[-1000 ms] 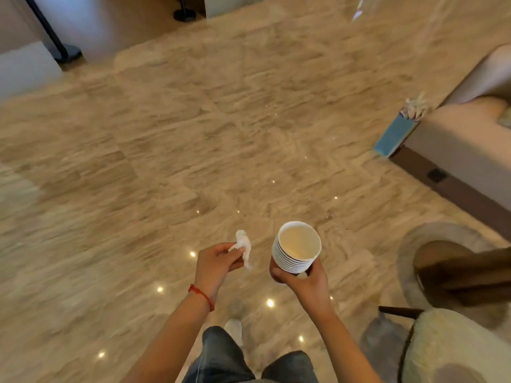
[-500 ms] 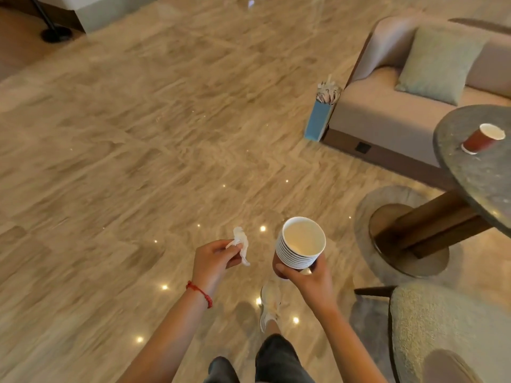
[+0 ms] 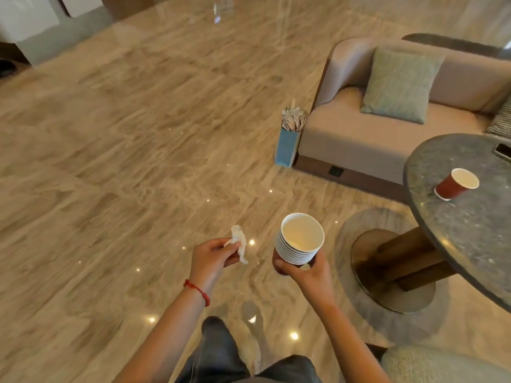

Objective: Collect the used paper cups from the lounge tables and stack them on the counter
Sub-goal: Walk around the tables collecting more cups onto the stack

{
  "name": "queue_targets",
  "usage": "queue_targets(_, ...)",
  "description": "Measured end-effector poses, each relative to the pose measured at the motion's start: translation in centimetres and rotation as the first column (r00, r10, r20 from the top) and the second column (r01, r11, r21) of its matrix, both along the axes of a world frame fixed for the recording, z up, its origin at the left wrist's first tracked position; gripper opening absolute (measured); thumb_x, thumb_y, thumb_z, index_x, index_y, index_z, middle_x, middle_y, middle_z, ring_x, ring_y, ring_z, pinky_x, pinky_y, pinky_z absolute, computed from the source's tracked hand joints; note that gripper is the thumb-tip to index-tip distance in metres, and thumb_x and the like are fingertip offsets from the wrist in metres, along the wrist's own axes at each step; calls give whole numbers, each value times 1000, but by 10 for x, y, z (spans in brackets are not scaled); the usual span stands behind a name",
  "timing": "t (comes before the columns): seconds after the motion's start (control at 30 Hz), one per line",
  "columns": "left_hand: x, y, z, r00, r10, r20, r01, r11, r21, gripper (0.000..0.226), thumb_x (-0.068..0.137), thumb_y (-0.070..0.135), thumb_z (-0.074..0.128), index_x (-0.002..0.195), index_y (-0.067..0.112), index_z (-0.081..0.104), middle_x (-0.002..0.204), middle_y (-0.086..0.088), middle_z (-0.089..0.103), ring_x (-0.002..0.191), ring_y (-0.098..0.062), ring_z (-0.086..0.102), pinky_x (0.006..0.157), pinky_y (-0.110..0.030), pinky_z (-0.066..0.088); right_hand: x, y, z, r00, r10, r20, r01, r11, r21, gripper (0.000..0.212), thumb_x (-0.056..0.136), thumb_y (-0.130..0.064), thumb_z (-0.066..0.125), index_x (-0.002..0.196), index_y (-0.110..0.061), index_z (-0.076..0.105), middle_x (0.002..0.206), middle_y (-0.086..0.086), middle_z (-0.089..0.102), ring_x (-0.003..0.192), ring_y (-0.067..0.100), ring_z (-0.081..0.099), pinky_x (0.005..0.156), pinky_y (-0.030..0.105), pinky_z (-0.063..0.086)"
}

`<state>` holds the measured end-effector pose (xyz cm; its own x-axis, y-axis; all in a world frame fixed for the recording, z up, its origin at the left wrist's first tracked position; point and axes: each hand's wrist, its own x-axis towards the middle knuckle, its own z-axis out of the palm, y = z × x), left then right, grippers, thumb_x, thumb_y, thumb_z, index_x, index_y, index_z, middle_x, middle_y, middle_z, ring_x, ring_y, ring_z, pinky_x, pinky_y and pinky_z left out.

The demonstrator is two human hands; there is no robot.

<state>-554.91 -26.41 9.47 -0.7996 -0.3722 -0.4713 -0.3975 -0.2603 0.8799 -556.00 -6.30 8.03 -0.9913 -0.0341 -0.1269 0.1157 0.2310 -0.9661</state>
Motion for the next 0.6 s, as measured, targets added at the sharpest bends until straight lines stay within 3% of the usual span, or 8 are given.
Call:
queue_targets(0.13, -59, 7, -2, 999, -38, -2, 38, 999, 21, 19, 78, 1, 68, 66, 15, 72, 60, -1, 72, 59, -11, 69, 56, -20, 56, -52, 4, -4, 999, -50, 11, 50, 999, -14, 67, 63, -13, 85, 118, -26, 50, 97, -17, 61, 83, -16, 57, 59, 2, 44)
queue_targets(0.27, -128, 9, -5, 993, -116, -13, 116, 993, 29, 14, 79, 2, 67, 71, 12, 73, 59, -1, 71, 58, -10, 68, 54, -18, 54, -109, 5, -9, 993, -114, 12, 115, 993, -22, 60, 63, -9, 85, 103, -38, 49, 94, -18, 62, 86, -17, 58, 59, 1, 45)
queue_targets(0.6, -300, 17, -7, 940, -340, -20, 340, 941, -7, 15, 80, -1, 66, 72, 11, 72, 63, -2, 72, 60, -11, 69, 56, -18, 55, -241, 6, -13, 950, -310, -41, 310, 951, -16, 67, 64, -6, 84, 109, -39, 47, 105, -16, 58, 93, -17, 55, 63, 1, 45)
